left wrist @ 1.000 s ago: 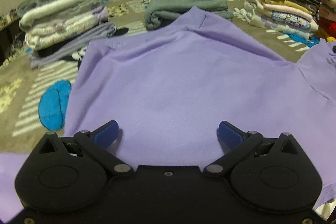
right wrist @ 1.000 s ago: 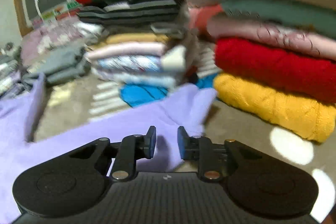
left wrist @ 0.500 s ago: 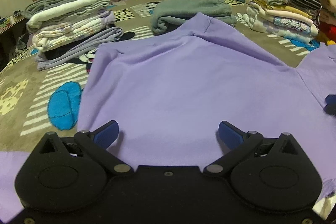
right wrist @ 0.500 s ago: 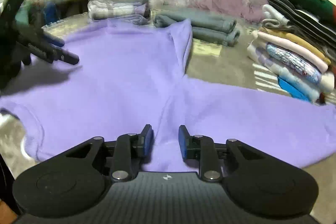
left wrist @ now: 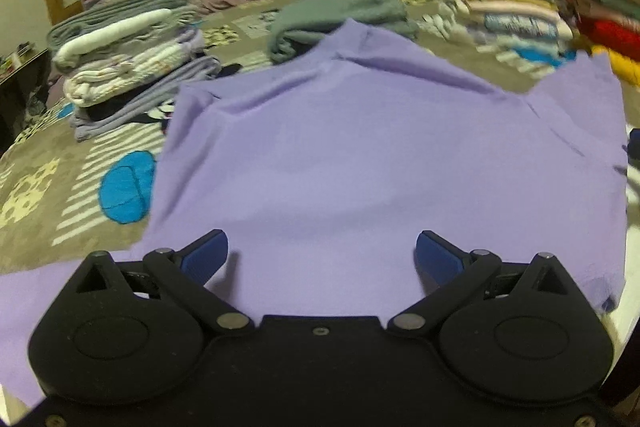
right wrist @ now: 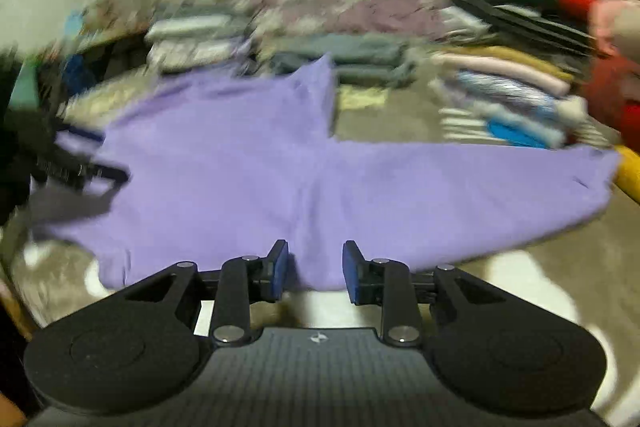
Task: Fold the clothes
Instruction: 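Move both open grippers toward the sweatshirt hem, then grasp the sweatshirt hem with the left gripper while the right gripper grasps beside it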
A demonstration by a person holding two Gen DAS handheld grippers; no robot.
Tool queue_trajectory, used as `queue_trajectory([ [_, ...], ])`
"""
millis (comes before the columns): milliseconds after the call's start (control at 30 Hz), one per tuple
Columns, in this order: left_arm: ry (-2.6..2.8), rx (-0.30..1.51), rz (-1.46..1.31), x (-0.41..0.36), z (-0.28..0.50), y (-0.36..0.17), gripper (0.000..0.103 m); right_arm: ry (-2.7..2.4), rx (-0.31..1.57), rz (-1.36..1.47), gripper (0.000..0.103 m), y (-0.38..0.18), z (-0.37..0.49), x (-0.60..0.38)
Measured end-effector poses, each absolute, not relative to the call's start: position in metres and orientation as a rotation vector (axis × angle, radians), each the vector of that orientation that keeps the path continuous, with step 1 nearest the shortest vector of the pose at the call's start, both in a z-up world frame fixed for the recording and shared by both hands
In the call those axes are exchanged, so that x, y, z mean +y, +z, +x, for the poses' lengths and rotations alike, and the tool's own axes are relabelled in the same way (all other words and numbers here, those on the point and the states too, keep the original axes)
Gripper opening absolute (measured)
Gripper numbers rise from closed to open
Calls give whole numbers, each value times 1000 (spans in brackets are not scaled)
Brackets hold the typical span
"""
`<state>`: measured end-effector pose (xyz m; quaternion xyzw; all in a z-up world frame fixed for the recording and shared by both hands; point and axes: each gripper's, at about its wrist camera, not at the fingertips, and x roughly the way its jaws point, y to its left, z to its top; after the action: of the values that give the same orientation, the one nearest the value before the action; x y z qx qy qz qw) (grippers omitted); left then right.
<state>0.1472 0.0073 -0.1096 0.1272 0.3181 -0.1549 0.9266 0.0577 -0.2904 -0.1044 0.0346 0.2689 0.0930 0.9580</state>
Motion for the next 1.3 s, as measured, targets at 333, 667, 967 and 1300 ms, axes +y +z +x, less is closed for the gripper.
queue_trajectory([
  [333,-316,649,259,0,158,-108,103,208,472,-9,29,-102,58,-271],
  [667,-262,631,127,32,194,-89,103,220,534,88,31,-101,84,-269],
  [967,-213,612,-134,95,245,-69,85,256,499,122,37,-76,160,-265],
  [1300,-241,618,-360,146,320,-67,66,311,460,245,40,-47,295,-273],
])
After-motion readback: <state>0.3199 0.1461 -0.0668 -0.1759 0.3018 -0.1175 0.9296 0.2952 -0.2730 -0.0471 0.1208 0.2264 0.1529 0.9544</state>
